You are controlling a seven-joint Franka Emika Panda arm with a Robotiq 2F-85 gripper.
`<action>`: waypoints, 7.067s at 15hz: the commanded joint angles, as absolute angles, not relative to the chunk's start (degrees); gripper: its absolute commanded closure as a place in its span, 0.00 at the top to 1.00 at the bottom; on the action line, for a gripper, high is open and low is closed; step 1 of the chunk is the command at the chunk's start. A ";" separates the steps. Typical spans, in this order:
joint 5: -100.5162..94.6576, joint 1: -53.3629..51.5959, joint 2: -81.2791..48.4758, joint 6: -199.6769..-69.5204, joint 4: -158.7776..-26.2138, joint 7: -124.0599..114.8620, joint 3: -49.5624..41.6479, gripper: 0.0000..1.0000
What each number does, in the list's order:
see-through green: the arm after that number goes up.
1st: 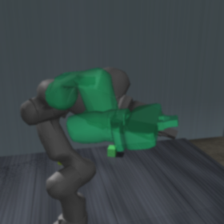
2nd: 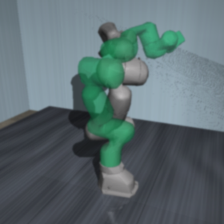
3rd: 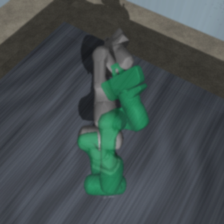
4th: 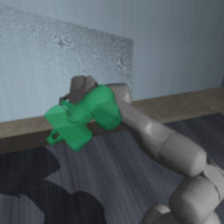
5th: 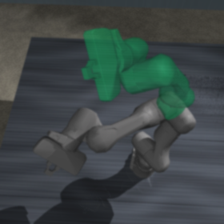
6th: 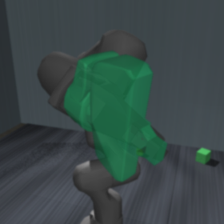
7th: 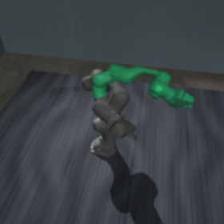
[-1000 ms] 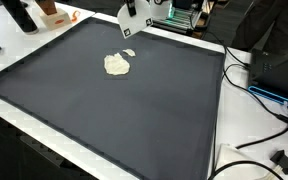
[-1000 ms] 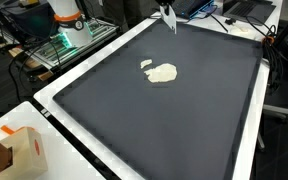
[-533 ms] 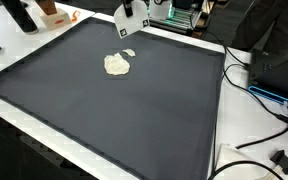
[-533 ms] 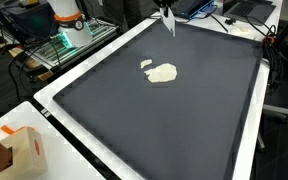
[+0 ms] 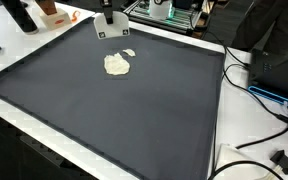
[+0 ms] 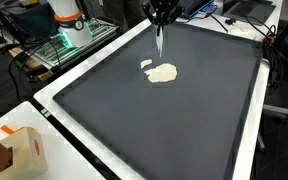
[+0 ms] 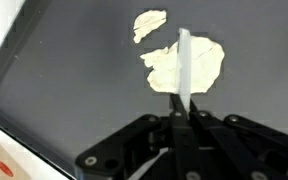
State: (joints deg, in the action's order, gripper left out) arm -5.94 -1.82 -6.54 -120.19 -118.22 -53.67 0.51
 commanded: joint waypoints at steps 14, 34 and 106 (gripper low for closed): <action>-21.25 -7.50 -22.24 -98.13 -103.20 -72.63 -1.26 0.01; -31.23 -12.70 -30.40 -92.35 -97.90 -63.42 -0.95 0.01; -14.86 -7.82 -13.54 -125.61 -114.12 -5.72 3.76 0.01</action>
